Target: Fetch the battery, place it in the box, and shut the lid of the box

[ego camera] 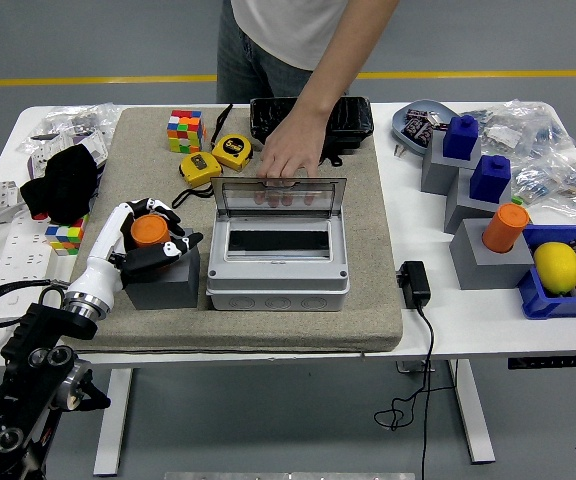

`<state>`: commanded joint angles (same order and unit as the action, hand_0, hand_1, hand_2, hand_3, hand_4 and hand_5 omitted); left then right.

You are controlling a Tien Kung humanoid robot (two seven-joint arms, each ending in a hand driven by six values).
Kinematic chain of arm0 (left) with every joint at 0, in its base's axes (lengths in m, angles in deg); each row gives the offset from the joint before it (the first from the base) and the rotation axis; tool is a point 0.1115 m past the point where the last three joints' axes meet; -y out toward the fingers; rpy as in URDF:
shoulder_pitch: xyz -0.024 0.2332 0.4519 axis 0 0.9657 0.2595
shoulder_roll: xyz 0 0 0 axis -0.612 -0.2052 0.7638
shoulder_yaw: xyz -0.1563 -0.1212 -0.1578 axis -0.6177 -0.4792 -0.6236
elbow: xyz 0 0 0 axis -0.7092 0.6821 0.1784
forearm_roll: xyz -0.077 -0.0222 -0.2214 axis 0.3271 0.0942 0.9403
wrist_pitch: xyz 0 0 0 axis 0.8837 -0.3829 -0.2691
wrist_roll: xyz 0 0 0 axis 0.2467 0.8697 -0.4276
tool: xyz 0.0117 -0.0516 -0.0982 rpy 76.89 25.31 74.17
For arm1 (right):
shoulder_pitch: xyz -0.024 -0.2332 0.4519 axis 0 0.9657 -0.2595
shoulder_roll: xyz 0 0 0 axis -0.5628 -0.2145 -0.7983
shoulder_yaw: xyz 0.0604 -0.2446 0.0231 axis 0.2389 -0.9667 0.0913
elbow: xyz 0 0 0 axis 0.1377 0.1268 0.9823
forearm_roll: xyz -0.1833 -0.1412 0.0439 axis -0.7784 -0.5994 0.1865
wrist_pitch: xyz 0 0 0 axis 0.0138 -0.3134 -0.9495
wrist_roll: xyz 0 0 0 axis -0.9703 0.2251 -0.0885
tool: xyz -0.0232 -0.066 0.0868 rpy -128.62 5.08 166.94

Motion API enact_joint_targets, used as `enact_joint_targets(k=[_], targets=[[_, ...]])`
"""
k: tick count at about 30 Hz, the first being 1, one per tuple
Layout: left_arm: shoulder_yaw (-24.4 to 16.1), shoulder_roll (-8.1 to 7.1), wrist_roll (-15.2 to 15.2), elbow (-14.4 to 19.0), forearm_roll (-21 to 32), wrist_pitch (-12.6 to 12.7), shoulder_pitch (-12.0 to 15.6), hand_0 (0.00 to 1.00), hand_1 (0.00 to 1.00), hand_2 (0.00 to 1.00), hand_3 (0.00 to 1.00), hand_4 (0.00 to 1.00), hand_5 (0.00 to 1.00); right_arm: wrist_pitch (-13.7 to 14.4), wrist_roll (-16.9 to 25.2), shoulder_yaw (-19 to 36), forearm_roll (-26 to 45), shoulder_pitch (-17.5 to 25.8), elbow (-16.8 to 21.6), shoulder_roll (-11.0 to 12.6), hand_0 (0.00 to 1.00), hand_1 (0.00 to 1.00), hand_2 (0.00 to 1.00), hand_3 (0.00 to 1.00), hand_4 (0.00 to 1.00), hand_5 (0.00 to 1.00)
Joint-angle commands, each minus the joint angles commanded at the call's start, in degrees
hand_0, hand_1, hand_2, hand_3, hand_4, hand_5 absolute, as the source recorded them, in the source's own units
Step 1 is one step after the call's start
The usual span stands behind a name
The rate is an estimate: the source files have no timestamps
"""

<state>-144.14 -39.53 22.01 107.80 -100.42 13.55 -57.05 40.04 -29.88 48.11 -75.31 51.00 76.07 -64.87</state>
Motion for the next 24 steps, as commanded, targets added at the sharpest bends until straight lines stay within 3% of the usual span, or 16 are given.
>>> enact_joint_targets(k=[1, 6, 7, 12, 13, 24], targets=[[0.03, 0.0, -0.02, -0.06, 0.0, 0.17, 0.02, 0.15, 0.313, 0.254, 0.259, 0.749, 0.002, 0.0, 0.0, 0.03, -0.03, 0.03, 0.0, 0.0, 0.874, 0.84, 0.785, 0.829, 0.998, 0.998], [0.17, -0.02, -0.23, -0.41, 0.04, 1.14, 0.11, 0.15, 0.313, 0.254, 0.259, 0.749, 0.002, -0.02, 0.03, 0.22, -0.15, 0.11, 0.0, 0.01, 0.874, 0.84, 0.785, 0.829, 0.998, 0.998], [0.25, -0.04, -0.32, -0.42, 0.1, 1.38, 0.14, 0.156, 0.253, 0.219, 0.216, 0.717, 0.002, -0.02, 0.04, 0.27, -0.16, 0.1, 0.0, 0.02, 0.875, 0.84, 0.785, 0.829, 0.998, 0.998], [0.49, -0.08, -0.44, -0.53, 0.08, 1.99, 0.02, 0.156, 0.253, 0.219, 0.216, 0.717, 0.002, -0.02, 0.05, 0.49, -0.27, 0.1, 0.0, 0.04, 0.875, 0.84, 0.785, 0.829, 0.998, 0.998], [0.53, -0.09, -0.44, -0.58, 0.05, 2.08, 0.0, 0.12, 0.18, 0.181, 0.179, 0.747, 0.002, -0.02, 0.05, 0.49, -0.28, 0.09, 0.0, 0.05, 0.876, 0.84, 0.785, 0.829, 0.998, 0.998], [0.76, -0.06, -0.86, -0.79, 0.49, 2.98, -0.25, 0.099, 0.147, 0.161, 0.172, 0.791, 0.002, -0.02, 0.04, 0.65, -0.32, 0.08, 0.0, 0.12, 0.876, 0.84, 0.785, 0.829, 0.998, 0.998]])
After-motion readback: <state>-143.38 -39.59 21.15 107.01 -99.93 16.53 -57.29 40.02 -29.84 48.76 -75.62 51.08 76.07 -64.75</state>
